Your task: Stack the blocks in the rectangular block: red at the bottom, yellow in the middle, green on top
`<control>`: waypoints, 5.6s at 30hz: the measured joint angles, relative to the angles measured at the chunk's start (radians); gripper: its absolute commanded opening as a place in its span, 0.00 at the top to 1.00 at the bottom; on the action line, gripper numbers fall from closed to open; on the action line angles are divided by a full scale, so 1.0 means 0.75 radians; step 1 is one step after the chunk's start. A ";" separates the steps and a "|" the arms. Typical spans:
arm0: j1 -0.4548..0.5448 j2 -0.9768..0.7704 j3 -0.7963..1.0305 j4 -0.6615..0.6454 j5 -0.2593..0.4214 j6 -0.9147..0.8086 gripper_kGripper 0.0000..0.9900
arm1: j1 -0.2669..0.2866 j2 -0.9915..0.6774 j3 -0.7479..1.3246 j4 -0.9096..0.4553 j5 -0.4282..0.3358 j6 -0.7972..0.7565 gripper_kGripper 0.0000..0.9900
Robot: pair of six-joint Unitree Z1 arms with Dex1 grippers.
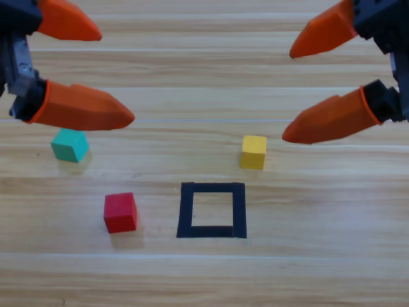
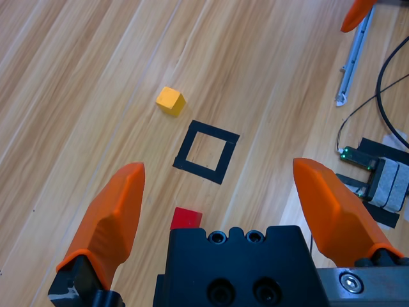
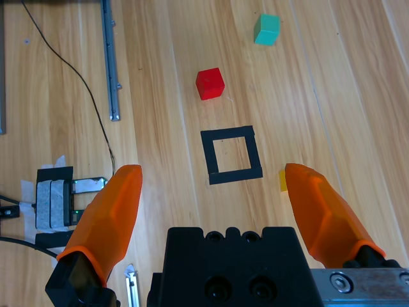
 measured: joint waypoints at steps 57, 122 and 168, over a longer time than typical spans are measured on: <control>0.382 0.910 -0.254 0.508 0.096 -1.298 0.03 | -0.055 1.213 -0.994 0.678 -0.542 1.618 0.00; 0.426 1.091 -0.067 0.198 -0.056 -1.383 0.32 | -0.233 1.354 -1.142 0.802 -0.437 1.645 1.00; 0.156 1.457 -0.891 0.551 -0.040 -1.461 1.00 | -0.325 1.202 -1.146 0.881 -0.431 1.576 1.00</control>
